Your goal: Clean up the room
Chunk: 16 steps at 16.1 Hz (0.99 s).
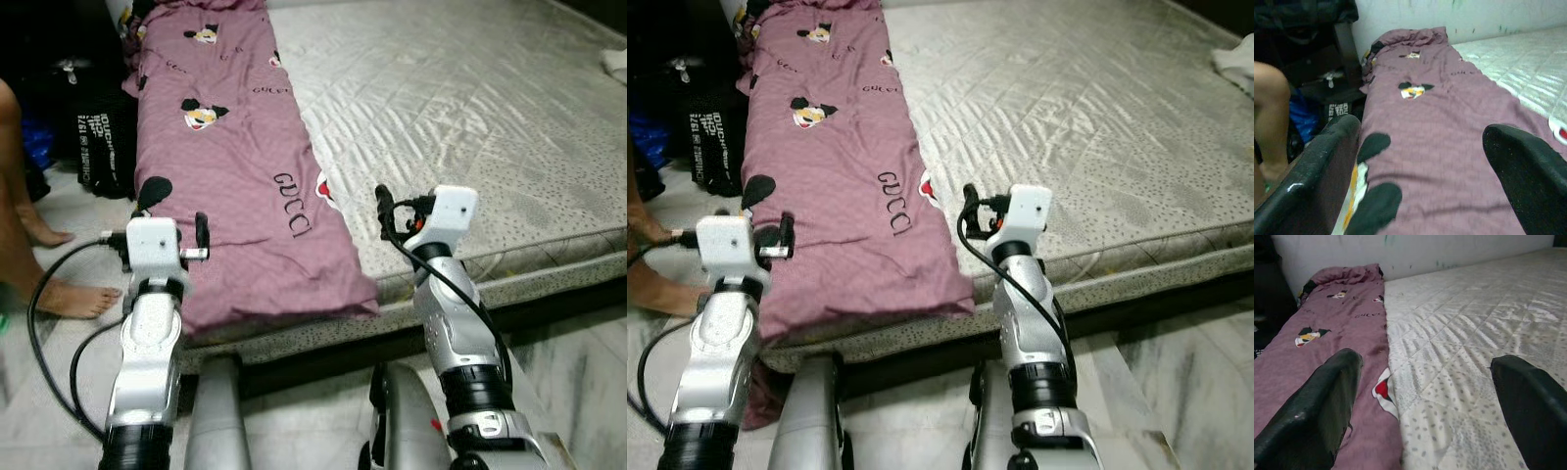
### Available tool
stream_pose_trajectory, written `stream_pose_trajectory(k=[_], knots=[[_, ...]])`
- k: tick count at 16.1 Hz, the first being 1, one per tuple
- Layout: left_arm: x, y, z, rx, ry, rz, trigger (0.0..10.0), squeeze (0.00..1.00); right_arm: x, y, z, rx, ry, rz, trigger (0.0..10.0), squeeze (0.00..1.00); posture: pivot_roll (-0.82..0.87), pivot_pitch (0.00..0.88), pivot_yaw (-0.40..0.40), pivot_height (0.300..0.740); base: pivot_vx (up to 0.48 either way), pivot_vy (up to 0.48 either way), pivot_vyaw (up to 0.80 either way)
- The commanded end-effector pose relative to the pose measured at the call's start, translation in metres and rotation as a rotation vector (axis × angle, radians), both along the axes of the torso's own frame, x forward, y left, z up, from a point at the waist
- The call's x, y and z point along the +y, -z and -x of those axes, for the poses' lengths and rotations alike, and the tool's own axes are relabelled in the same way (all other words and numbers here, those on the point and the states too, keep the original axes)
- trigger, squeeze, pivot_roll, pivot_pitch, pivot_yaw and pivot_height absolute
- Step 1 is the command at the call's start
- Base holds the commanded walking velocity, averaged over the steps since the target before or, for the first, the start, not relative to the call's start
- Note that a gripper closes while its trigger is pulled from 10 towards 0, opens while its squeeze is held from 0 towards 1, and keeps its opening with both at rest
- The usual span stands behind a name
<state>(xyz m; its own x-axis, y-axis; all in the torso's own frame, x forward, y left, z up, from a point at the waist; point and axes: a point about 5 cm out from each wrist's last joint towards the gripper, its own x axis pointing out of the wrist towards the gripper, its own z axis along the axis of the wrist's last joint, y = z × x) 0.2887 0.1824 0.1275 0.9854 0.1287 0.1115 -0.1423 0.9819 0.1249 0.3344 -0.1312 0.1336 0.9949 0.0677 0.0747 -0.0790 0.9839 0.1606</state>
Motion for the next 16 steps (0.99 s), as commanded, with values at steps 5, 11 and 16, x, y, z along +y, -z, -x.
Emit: stream_pose_trajectory(k=[5,11,16], knots=[[0.0013,-0.002,-0.006,-0.01,-0.007,-0.022,10.0,0.0,0.0027,-0.0063,-0.0062,-0.03,-0.001,0.003,10.0,0.0,0.04,0.0,0.02,0.67,0.0,0.0,0.0],[0.0005,-0.0034,-0.0083,-0.022,-0.008,-0.026,10.0,0.0,-0.0031,-0.004,-0.0048,-0.034,0.017,0.011,10.0,0.0,0.04,0.0,0.022,0.719,0.0,0.0,0.0],[-0.001,0.0004,-0.0099,-0.003,-0.012,-0.043,10.0,0.0,-0.0054,-0.0015,-0.0038,-0.033,0.02,0.023,10.0,0.0,0.03,0.0,0.022,0.74,0.0,0.0,0.0]])
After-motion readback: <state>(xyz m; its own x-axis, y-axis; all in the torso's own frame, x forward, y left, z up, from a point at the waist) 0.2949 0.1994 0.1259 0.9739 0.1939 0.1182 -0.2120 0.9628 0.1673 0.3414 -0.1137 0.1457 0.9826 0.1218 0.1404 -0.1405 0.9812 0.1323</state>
